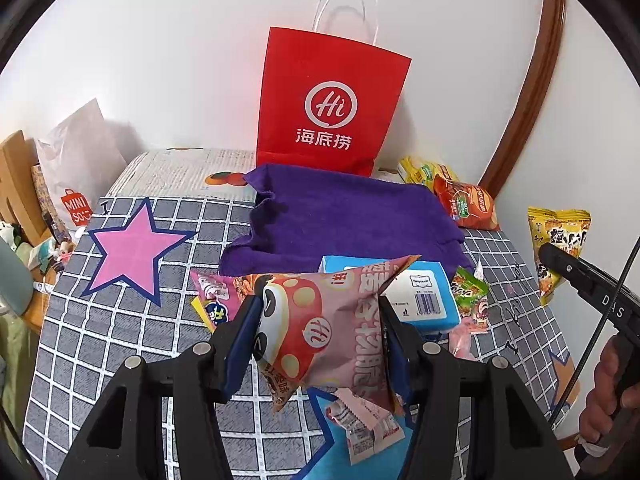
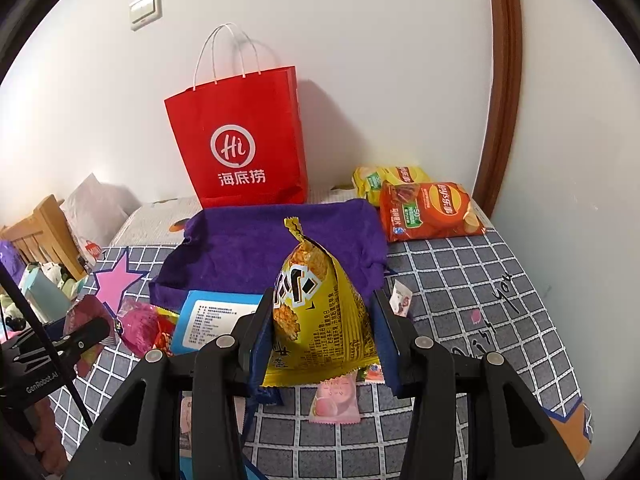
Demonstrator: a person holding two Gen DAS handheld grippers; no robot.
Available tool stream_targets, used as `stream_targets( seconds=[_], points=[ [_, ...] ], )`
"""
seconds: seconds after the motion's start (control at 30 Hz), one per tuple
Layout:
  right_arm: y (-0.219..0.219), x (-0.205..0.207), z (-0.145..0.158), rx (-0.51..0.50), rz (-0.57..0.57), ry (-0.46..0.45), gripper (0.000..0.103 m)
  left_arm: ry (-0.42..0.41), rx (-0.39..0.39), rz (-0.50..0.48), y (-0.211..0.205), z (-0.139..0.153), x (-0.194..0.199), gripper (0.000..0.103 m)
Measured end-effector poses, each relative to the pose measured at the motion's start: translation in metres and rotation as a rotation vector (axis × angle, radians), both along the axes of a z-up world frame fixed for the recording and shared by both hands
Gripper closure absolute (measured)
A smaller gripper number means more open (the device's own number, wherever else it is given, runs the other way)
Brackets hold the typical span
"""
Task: Organize snacks
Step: 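Carry the yellow bag and the panda bag toward the purple towel with both tools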
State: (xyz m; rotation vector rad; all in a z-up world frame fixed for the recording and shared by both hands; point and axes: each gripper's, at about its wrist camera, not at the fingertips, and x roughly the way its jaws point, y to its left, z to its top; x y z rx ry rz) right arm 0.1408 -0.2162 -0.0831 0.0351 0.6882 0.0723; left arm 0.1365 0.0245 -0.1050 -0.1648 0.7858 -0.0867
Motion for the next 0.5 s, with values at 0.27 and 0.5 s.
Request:
stream_targets(
  seconds=[0.27, 0.5],
  points=[
    [0.007, 0.014, 0.001, -0.002, 0.006, 0.001, 0.058, 0.009, -0.001, -0.013, -0.002, -0.004, 0.01, 0.049],
    [0.011, 0.023, 0.002, 0.001, 0.016, -0.006, 0.058, 0.008, -0.003, -0.014, -0.002, -0.002, 0.018, 0.049]
  ],
)
